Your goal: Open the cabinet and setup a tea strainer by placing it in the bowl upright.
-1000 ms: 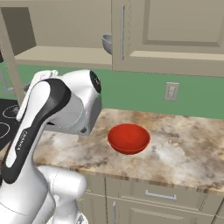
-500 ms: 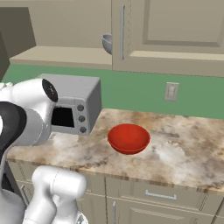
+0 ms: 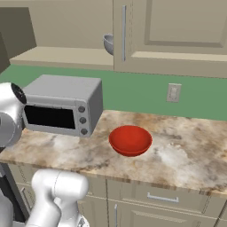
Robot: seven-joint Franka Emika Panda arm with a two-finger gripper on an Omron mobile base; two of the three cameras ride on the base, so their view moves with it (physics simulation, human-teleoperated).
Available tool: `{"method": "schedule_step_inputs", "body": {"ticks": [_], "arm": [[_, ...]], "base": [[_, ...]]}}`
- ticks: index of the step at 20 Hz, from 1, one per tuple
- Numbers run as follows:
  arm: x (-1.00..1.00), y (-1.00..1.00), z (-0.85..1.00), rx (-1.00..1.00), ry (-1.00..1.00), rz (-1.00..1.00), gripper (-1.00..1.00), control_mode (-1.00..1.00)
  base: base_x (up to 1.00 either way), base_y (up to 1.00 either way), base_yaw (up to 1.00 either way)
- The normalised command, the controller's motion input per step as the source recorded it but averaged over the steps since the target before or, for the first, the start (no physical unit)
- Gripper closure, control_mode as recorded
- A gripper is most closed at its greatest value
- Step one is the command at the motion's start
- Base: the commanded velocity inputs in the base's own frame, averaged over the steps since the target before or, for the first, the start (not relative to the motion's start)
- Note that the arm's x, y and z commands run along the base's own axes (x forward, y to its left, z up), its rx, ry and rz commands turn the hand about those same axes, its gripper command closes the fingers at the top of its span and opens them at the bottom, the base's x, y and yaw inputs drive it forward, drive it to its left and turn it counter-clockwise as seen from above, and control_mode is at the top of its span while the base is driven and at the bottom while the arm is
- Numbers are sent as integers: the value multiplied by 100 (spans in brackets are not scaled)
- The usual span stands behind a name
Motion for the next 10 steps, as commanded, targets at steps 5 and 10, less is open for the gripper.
{"method": "schedule_step_inputs", "body": {"ticks": [5, 10], "arm": [[-26, 79, 13, -2, 9, 13, -100, -100], [-9, 21, -2, -8, 7, 1, -100, -100]], "base": [[0, 0, 0], [0, 0, 0]]}}
